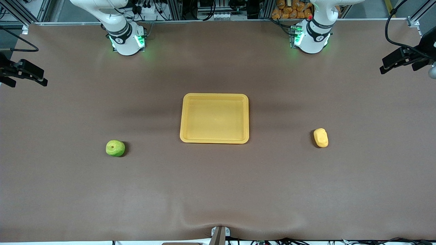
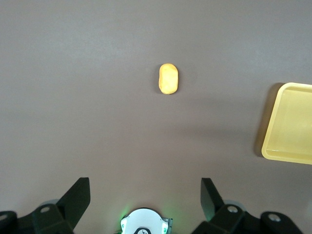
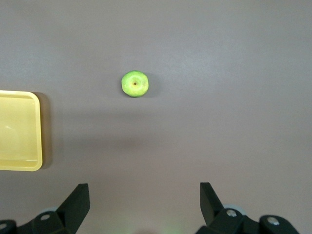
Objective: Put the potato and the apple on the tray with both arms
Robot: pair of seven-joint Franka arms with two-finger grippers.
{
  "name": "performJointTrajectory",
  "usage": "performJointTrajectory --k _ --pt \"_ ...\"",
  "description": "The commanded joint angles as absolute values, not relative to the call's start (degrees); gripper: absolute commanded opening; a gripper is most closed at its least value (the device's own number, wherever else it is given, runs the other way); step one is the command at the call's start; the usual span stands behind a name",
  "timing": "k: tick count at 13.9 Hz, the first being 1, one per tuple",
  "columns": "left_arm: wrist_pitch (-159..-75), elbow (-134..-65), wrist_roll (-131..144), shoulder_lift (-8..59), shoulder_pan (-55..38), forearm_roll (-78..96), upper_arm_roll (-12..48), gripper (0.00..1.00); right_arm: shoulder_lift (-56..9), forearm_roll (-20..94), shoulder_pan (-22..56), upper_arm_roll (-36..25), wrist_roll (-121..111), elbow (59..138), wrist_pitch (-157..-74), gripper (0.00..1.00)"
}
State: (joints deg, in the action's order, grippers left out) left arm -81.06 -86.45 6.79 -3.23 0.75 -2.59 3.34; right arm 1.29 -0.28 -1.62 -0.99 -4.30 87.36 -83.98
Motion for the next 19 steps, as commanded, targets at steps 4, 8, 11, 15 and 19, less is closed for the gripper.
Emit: performJointTrajectory --k 4,8,11,15,19 --pt "-80.5 -86.0 5.9 -3.4 0.5 -1.8 3.2 1.00 0.8 0.8 -2.0 -1.0 -3.8 86.1 -82.9 1.00" --pt "-80.5 -86.0 6.3 -3.3 0.3 -2.3 3.3 1.00 0.8 0.8 -2.1 -1.0 -3.8 86.1 -83.0 1.00" --pt "-80.5 -86.1 6.1 -3.3 0.5 -1.8 3.5 1.00 0.5 0.7 -2.0 -1.0 -3.8 86.0 -82.9 1.00" --pt "-80.5 -86.3 5.7 -3.3 0.5 -1.8 3.5 1.00 0.4 0.7 -2.2 -1.0 -3.8 86.0 -83.0 1.00" --pt "-80.5 -86.3 5.7 -3.1 0.5 -1.7 3.5 1.00 -0.5 0.7 -2.3 -1.0 -3.6 86.0 -83.0 1.00"
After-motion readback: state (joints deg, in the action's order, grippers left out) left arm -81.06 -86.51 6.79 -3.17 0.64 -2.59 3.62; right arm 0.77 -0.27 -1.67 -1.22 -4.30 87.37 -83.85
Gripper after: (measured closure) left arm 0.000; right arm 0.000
